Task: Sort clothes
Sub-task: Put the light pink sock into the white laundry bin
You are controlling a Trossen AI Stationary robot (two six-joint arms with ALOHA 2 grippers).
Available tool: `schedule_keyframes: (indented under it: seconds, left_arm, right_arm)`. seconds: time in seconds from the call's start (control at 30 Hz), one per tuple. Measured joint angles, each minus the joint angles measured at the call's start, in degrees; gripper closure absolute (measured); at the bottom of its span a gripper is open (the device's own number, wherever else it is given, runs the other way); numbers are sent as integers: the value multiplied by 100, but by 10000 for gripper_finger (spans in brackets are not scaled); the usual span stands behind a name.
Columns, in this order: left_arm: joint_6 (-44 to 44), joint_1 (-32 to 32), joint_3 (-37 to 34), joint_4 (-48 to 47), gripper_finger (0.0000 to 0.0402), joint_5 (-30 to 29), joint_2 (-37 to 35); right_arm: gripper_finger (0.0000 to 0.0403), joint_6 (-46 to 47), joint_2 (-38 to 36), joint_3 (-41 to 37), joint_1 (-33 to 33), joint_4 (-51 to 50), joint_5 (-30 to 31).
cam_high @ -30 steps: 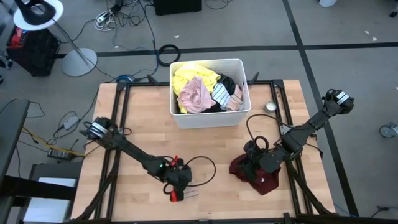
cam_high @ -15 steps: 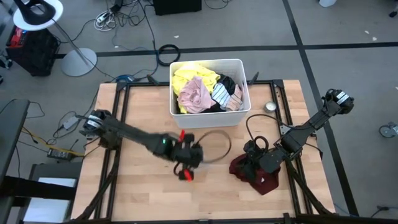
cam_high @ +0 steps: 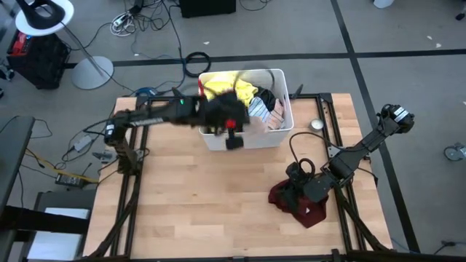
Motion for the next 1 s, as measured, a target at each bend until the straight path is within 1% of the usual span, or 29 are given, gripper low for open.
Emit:
schedule_keyframes:
  seconds: [0.2,0.33,0.43,0.53,0.6,0.67,0.77,0.87,0.93,1.0]
  left_arm:
    - [308,945,103,642,401,828,8]
    - [343,1387,105,1062,399,1507,136]
    - [383,1601,102,1355,397,1929,297]
    - [448,1684,101,1597,394,1979,436]
    - [620,1690,101,1655,384,2007,491]
    - [782,1703,101,1640,364,2026,565]
    - [913,1703,101,1585,325,2002,601]
    - [918,1703,101,1629,290,1776,605]
    - [919,1703,101,1622,276,1588,602]
    - [917,1704,101,1588,268,1540,596]
  right_arm:
    - [214,270,0,0,-2,-42,388]
    - [214,509,0,0,-44,-93,682]
    - [214,679,0,0,-90,-135,734]
    - [214,815,0,0,-129,-223,731]
    - [214,942,0,0,-133,-267,727]
    - [214,1161,0,0,-133,-422,714]
    - [214,1355,2,0,-133,-482,709]
    - [214,1477,2,0,-133,-506,709]
    - [214,1511,2,0,-133,-532,709]
    - [214,1541,2,0,-133,-526,708]
